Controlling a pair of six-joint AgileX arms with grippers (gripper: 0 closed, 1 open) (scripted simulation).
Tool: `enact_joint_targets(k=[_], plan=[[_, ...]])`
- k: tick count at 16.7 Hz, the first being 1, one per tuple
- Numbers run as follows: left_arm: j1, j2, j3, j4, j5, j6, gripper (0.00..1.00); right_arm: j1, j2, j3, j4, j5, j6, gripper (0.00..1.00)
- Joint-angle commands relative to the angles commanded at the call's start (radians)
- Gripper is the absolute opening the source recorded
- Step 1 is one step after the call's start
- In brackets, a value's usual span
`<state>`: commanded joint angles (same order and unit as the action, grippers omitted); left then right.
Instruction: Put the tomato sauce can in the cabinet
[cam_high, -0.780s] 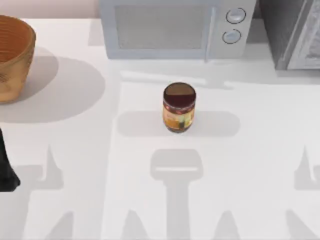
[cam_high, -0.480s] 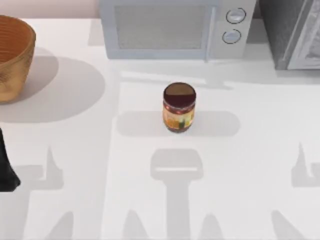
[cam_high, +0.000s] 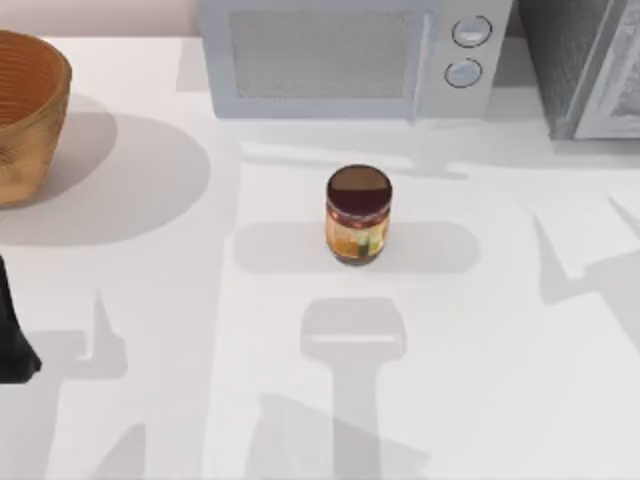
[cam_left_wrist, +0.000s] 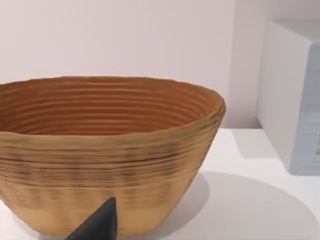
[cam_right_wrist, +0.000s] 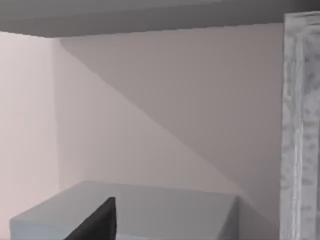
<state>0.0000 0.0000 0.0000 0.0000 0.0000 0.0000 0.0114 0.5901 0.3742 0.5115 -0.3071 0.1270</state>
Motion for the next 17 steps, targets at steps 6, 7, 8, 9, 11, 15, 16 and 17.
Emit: enact_joint_targets(k=[6, 7, 8, 9, 11, 15, 16, 17], plan=[[0.000, 0.000, 0.000, 0.000, 0.000, 0.000, 1.00, 0.024, 0.687, 0.372, 0.514, -0.248, 0.146, 1.00], [0.000, 0.000, 0.000, 0.000, 0.000, 0.000, 1.00, 0.028, 0.805, 0.432, 0.600, -0.284, 0.172, 1.00], [0.000, 0.000, 0.000, 0.000, 0.000, 0.000, 1.00, 0.031, 0.921, 0.489, 0.683, -0.317, 0.197, 1.00], [0.000, 0.000, 0.000, 0.000, 0.000, 0.000, 1.00, 0.034, 1.035, 0.542, 0.762, -0.350, 0.222, 1.00], [0.000, 0.000, 0.000, 0.000, 0.000, 0.000, 1.00, 0.040, 1.253, 0.641, 0.911, -0.419, 0.264, 1.00], [0.000, 0.000, 0.000, 0.000, 0.000, 0.000, 1.00, 0.075, 1.657, 0.803, 1.173, -0.599, 0.325, 1.00], [0.000, 0.000, 0.000, 0.000, 0.000, 0.000, 1.00, 0.090, 1.750, 0.834, 1.223, -0.653, 0.335, 1.00], [0.000, 0.000, 0.000, 0.000, 0.000, 0.000, 1.00, 0.106, 1.837, 0.863, 1.266, -0.707, 0.342, 1.00]])
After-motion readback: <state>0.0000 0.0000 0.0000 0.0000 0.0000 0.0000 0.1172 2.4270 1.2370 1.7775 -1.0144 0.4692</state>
